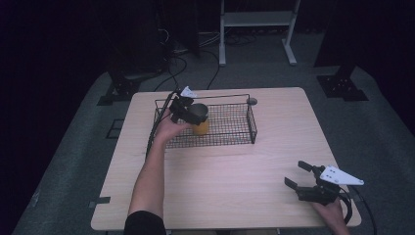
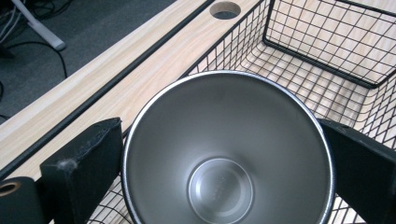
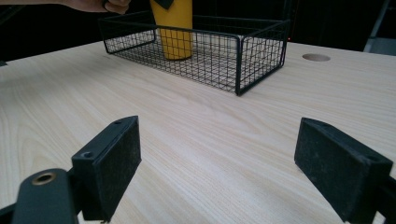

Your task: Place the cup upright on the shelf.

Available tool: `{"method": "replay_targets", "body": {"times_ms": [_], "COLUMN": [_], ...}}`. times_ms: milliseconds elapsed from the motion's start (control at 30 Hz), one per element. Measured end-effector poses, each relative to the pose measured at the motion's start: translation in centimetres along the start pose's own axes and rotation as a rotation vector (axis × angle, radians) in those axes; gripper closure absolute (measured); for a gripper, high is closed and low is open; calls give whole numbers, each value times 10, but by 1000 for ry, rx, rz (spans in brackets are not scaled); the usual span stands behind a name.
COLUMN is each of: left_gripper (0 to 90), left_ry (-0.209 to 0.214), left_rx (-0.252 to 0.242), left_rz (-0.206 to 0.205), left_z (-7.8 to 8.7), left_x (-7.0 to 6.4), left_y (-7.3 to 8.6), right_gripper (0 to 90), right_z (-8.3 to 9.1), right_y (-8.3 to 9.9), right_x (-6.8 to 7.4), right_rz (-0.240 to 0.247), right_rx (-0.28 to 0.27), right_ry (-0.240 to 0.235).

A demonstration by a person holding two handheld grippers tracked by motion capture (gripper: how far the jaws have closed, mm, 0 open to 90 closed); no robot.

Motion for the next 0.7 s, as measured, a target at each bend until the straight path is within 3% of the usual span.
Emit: {"method": "replay_targets", "body": {"times_ms": [500,700], "left_gripper": [32,31], "left_ry": [-32,-27], "left_rx": [-80,-141], "left_rz": [17,24], "left_z": [16,31], "left_x": [4,3], "left_y": [-2,-5], "right_gripper": [136,136], "right_z": [0,-1], "right_y": [0,0], "right_x": [0,1], "right_rz": [1,6], "right_rx": [0,7], "right_ry": [-7,-3]}}
Point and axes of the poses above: each handheld gripper's, and its own axes: z roughly backward along the jaws, y roughly out of its underside, x roughly to its left, the point moved 6 cm from there along -z, roughly forward along the jaws, and after that the axes turned 5 degrees about z, right-handed, at the moved point
